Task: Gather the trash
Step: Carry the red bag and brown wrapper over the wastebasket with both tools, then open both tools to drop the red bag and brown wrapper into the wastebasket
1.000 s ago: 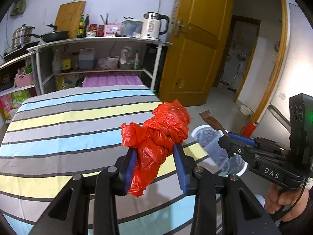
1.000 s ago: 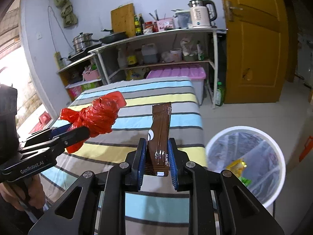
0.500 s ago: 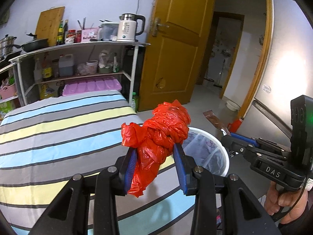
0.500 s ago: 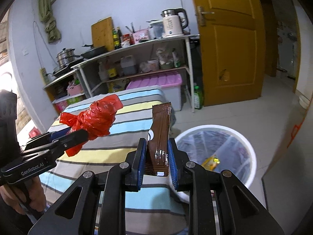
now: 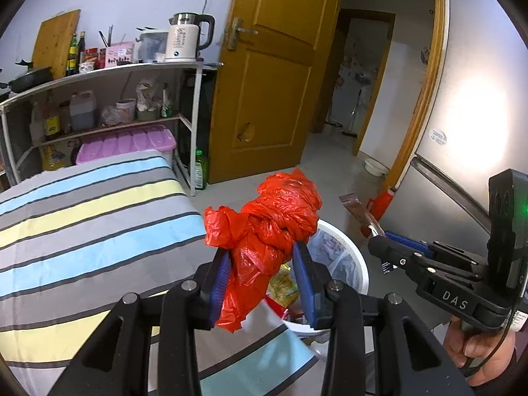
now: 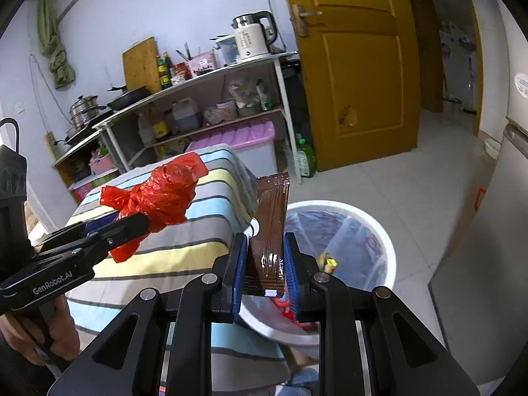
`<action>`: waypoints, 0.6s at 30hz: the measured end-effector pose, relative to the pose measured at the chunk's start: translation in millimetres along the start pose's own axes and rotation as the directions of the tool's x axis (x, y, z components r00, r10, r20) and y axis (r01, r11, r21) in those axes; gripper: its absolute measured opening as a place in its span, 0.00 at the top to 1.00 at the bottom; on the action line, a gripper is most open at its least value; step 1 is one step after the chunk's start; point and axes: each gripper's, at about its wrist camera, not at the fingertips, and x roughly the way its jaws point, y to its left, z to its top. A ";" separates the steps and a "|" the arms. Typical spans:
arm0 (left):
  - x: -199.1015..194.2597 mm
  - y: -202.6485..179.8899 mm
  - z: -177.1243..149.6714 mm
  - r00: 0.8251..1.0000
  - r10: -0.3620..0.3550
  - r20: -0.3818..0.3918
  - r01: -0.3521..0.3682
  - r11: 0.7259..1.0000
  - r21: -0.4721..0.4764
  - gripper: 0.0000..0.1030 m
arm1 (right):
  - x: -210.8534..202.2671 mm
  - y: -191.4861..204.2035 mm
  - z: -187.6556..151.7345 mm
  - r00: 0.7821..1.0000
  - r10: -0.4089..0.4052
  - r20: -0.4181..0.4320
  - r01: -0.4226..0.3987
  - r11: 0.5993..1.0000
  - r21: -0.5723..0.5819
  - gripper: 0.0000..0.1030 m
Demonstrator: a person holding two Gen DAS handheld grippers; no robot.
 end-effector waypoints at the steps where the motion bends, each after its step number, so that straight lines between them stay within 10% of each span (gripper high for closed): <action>1: 4.6 -2.6 -1.0 1.000 -0.003 -0.006 0.003 1.000 0.000 0.62 | 1.9 -3.8 -0.1 1.000 -0.004 -0.003 0.004 1.000 0.004 0.78; 18: 72.3 -18.2 -3.3 0.994 -0.059 -0.090 0.059 0.998 0.000 0.61 | 36.7 -48.7 -2.2 0.997 -0.043 -0.063 0.048 0.997 0.067 0.78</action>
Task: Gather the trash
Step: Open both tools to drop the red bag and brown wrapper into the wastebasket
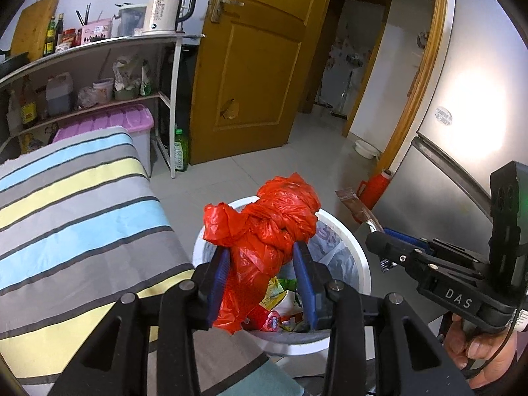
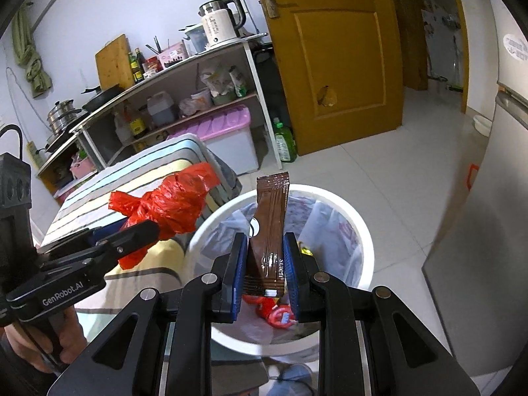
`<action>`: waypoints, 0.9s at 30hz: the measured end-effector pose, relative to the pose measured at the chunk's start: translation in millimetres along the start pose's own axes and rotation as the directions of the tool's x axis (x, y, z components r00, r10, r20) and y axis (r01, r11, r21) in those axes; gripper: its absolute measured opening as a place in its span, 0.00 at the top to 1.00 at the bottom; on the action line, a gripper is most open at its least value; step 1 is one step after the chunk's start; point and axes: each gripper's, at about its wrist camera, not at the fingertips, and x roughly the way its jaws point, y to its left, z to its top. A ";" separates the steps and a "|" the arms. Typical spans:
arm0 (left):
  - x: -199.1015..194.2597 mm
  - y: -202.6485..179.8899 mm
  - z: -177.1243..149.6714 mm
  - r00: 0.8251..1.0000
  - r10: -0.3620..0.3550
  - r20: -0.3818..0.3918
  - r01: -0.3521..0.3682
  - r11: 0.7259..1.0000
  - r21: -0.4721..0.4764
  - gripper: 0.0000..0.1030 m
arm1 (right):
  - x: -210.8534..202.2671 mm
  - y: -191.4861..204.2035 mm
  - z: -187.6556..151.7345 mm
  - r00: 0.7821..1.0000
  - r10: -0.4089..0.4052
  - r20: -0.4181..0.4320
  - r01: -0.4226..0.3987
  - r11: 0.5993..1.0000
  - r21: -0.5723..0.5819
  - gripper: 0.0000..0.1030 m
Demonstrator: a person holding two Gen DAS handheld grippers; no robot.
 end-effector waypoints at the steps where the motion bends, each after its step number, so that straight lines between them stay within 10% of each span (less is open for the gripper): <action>1: 3.7 -0.2 0.5 1.000 -0.002 -0.003 0.002 1.000 -0.001 0.61 | 2.9 -1.8 0.8 1.000 -0.003 -0.005 0.003 1.000 0.002 0.77; 27: -16.9 2.5 -3.0 0.999 -0.010 0.035 0.011 1.000 -0.010 0.54 | -5.3 17.2 -0.5 1.000 -0.004 0.009 0.005 0.999 -0.046 0.76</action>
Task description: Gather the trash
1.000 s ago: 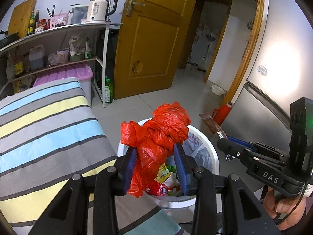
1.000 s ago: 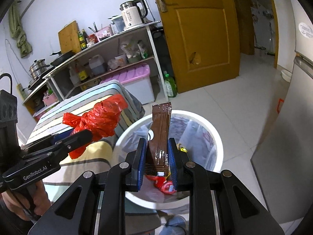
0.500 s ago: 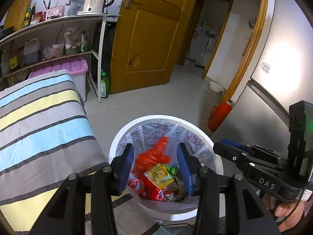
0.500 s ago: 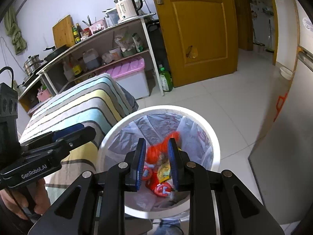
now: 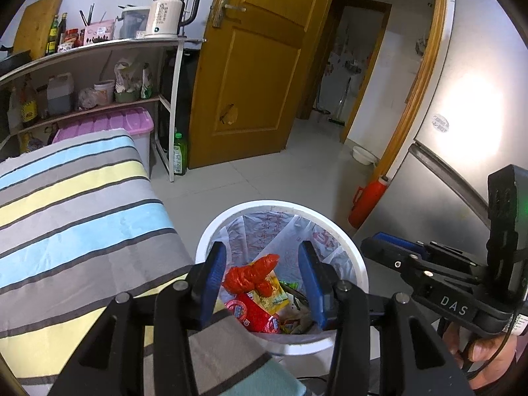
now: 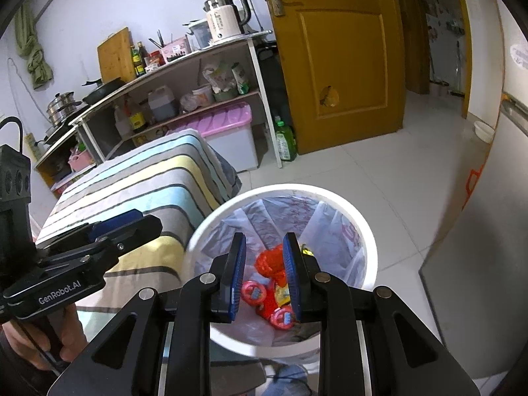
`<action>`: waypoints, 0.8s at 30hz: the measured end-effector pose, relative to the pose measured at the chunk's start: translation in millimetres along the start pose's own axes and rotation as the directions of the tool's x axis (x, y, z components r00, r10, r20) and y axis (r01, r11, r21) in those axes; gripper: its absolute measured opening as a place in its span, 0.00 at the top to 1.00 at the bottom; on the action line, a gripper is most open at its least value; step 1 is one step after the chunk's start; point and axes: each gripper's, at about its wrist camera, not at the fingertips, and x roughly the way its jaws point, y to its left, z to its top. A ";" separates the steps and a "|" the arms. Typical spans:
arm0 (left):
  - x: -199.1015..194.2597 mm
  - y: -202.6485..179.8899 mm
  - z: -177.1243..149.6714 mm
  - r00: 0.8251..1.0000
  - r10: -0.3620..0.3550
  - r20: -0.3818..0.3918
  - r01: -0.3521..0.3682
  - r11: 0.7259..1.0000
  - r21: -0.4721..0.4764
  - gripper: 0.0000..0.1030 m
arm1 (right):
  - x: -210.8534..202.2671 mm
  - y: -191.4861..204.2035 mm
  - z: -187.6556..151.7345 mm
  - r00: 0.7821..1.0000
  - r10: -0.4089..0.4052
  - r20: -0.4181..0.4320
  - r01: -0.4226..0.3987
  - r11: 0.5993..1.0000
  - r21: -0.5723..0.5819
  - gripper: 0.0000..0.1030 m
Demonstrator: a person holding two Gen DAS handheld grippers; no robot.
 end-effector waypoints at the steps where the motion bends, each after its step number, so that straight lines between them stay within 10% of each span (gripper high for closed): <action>1: -4.3 -0.1 -0.4 1.000 0.001 0.004 -0.001 1.000 0.000 0.54 | -4.2 3.6 -0.6 1.000 0.001 0.005 -0.001 1.000 -0.006 0.76; 24: -109.1 -3.4 -43.8 0.993 0.035 0.109 -0.038 0.999 0.030 0.49 | -94.8 66.2 -48.0 0.995 0.034 0.098 -0.024 0.995 -0.101 0.59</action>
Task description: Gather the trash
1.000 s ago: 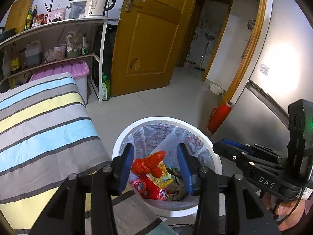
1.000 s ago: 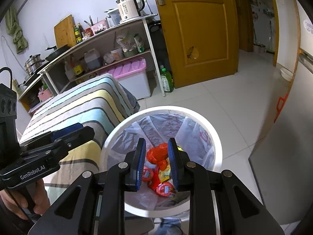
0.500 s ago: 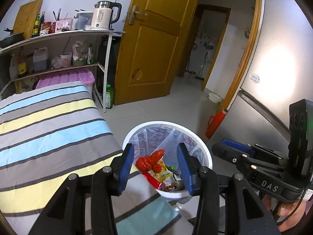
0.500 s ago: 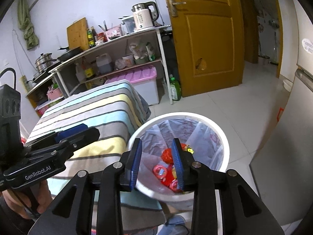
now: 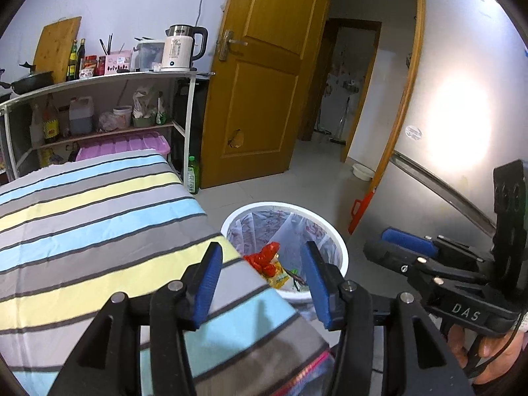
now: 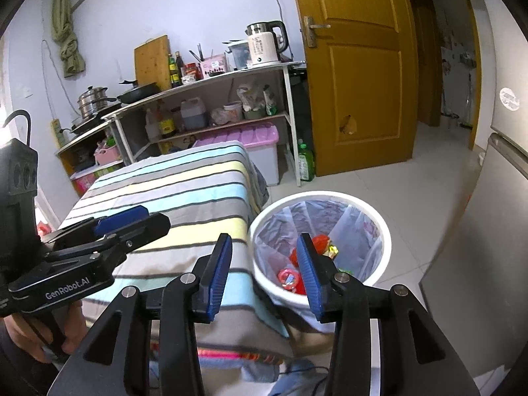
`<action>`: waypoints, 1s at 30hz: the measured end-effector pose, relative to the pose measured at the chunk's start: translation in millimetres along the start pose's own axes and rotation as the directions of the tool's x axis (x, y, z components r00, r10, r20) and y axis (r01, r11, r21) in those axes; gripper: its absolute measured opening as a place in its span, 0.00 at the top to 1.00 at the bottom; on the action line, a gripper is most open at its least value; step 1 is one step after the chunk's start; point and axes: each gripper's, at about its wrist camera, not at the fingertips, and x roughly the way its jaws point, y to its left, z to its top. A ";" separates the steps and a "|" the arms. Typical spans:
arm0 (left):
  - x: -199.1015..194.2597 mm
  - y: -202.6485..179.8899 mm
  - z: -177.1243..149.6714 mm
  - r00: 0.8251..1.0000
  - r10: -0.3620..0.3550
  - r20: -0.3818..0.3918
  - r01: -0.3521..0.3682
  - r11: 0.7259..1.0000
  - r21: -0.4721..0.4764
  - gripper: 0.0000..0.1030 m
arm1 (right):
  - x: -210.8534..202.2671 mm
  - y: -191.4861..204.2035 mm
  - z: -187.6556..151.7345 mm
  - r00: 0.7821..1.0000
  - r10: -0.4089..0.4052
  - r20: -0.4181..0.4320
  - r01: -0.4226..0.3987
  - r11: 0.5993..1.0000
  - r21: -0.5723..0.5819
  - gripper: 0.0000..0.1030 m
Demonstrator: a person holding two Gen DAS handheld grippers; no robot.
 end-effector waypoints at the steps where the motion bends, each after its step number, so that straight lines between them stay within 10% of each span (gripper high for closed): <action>1: -2.8 -0.8 -3.1 1.000 0.005 0.000 -0.005 1.000 0.005 0.49 | -3.7 1.2 -3.1 1.000 -0.001 0.004 0.001 1.000 -0.004 0.59; 30: -46.4 -9.3 -43.1 0.999 0.032 0.019 -0.032 0.999 -0.005 0.45 | -45.0 3.2 -53.4 0.998 -0.059 0.009 0.059 0.998 -0.011 0.58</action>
